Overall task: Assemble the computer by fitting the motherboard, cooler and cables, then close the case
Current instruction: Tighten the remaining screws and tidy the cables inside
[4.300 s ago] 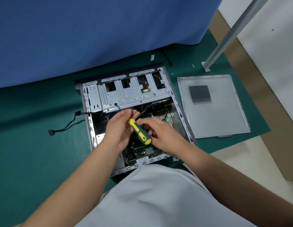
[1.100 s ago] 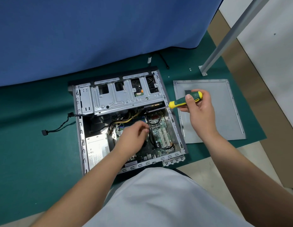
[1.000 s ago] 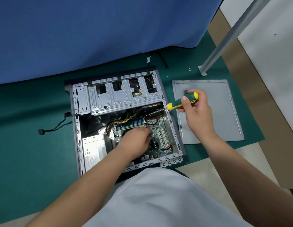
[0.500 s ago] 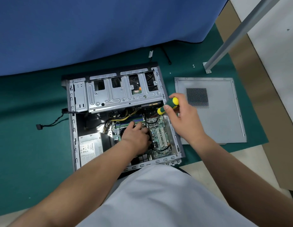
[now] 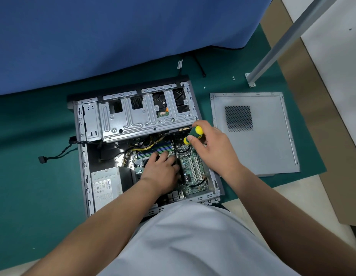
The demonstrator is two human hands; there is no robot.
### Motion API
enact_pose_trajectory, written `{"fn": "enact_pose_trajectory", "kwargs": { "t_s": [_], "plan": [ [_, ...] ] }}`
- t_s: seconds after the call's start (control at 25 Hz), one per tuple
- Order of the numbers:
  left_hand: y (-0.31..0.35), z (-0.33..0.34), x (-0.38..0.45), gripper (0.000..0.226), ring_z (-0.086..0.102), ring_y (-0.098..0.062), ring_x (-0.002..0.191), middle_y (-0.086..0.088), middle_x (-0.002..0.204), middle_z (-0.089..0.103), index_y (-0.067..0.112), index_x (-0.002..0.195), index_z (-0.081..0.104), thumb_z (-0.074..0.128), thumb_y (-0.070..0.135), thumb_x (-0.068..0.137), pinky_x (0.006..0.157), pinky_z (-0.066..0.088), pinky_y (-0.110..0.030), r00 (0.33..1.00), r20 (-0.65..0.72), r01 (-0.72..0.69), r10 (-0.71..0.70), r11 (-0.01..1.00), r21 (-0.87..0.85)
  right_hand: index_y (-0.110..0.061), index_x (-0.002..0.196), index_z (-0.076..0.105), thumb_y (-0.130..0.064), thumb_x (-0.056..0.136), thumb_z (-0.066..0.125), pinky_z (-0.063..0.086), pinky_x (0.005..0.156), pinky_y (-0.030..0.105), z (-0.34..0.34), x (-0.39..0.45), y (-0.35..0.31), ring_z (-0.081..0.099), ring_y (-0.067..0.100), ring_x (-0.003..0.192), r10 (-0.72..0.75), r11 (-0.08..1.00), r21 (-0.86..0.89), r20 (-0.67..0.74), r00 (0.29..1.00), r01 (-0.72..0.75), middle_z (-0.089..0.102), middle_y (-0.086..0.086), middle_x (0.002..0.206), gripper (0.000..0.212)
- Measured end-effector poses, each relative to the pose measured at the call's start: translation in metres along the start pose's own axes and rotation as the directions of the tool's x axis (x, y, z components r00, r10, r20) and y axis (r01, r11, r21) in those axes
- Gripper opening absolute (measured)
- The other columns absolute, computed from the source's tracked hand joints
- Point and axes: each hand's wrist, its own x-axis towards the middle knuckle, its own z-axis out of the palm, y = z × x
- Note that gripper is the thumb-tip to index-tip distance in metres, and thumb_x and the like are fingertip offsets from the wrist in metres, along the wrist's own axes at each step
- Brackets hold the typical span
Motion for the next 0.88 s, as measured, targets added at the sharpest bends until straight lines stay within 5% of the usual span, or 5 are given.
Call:
{"fn": "enact_pose_trajectory", "kwargs": {
  "t_s": [0.24,0.88],
  "plan": [
    [-0.001,0.005,0.002,0.048,0.024,-0.029,0.147,0.001,0.157,0.038,0.029,0.141,0.054,0.033,0.052,0.105,0.114,0.017,-0.052,1.0,-0.02,0.0,0.0,1.0,-0.015,-0.029,0.127,0.052,-0.045,0.1,0.058,0.036,0.068,0.028,0.005,0.003,0.001,0.048,0.011,0.085,-0.034,0.999,-0.041,0.005,0.999,0.034,0.051,-0.01,0.086,0.033],
    [-0.002,0.008,0.003,0.048,0.023,-0.029,0.148,0.001,0.157,0.038,0.029,0.143,0.054,0.033,0.052,0.106,0.115,0.017,-0.052,0.999,-0.035,0.001,-0.003,0.999,-0.034,-0.025,0.127,0.055,-0.043,0.1,0.058,0.049,0.069,0.033,0.002,0.004,-0.01,0.055,0.017,0.089,-0.122,0.981,-0.144,0.042,0.992,0.127,0.049,-0.014,0.085,0.032]
  ]
}}
